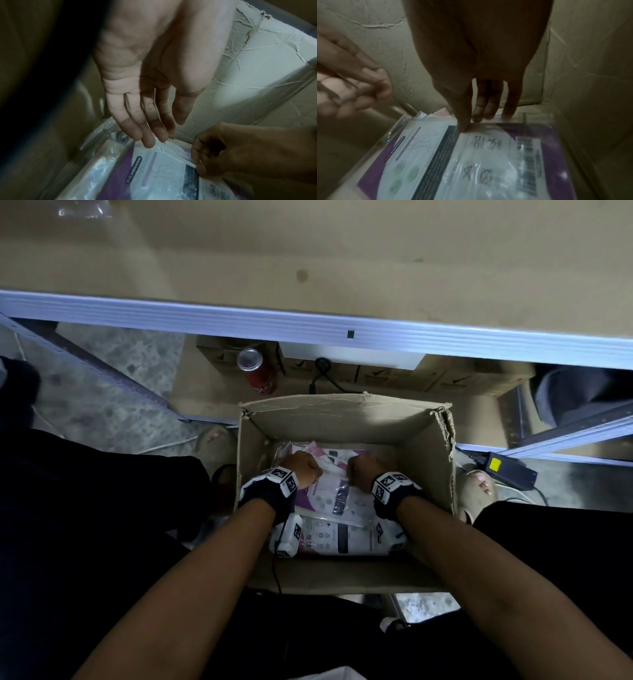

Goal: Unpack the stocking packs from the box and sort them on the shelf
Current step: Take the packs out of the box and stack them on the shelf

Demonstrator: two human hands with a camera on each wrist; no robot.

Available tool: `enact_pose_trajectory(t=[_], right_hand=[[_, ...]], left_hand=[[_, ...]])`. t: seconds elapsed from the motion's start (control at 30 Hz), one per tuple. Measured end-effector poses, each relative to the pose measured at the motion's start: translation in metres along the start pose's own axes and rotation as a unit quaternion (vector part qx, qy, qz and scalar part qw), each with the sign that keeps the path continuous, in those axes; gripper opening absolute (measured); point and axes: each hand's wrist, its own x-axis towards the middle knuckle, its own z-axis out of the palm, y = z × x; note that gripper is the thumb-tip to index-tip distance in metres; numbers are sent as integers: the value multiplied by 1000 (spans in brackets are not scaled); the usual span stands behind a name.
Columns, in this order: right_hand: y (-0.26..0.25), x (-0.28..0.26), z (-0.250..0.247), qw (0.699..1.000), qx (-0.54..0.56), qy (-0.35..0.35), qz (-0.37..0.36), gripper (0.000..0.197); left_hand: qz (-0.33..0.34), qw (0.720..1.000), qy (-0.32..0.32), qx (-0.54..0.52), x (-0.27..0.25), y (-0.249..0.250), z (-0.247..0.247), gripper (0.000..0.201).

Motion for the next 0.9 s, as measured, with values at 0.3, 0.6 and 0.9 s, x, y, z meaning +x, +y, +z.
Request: enact_pose_trajectory(t=[0.3,0.6,0.9], right_hand=[[-21,3,15,999,-2,-3,-46,20],[-20,-6,19,998,54,-25,-18,31],[-2,-17,-45,996,86,-22,16,31]], left_hand=[[-7,999,0,-44,-2,0,-1,29],[-11,1000,5,8,-4,4,-1,30],[4,993,-29,110,5,3,16,33]])
